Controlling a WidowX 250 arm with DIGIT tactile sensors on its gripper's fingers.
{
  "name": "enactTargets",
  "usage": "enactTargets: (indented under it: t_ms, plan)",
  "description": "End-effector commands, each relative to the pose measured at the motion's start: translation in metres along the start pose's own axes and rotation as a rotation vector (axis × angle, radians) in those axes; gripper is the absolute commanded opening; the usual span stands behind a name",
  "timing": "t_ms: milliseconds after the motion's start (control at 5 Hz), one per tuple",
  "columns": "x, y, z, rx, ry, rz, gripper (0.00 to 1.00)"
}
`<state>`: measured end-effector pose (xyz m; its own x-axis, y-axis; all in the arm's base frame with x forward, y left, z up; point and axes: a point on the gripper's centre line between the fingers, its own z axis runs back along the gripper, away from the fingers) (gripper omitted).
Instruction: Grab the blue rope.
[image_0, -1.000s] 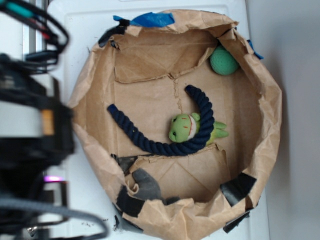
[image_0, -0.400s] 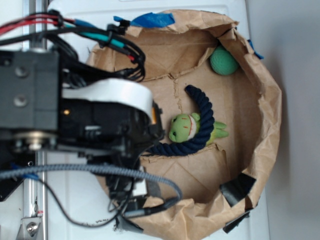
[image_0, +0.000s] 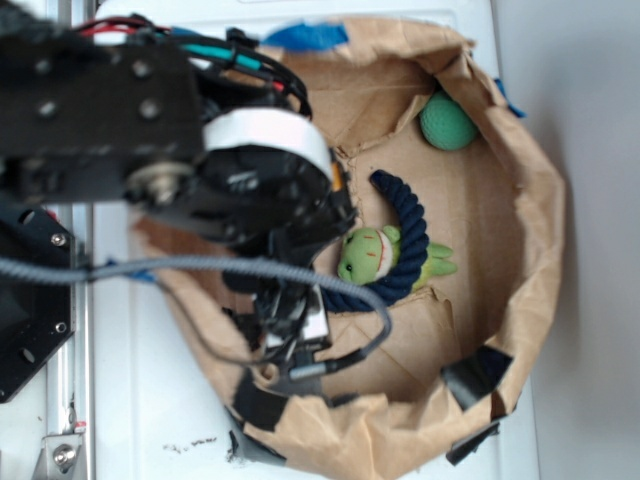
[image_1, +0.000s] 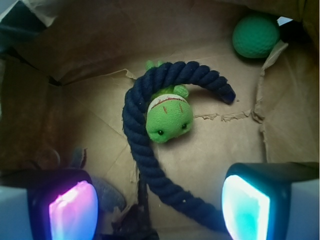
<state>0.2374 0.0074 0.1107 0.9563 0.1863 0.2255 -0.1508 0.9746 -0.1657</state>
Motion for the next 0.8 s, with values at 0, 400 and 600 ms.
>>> enactTargets:
  t_ms: [0,400,600]
  plan:
    - [0.001,0.009,-0.018,0.035,-0.006,-0.006,1.00]
    - [-0.010,-0.008,-0.052,0.074,0.004,-0.068,1.00]
    - [0.001,-0.010,-0.068,0.081,0.010,-0.073,1.00]
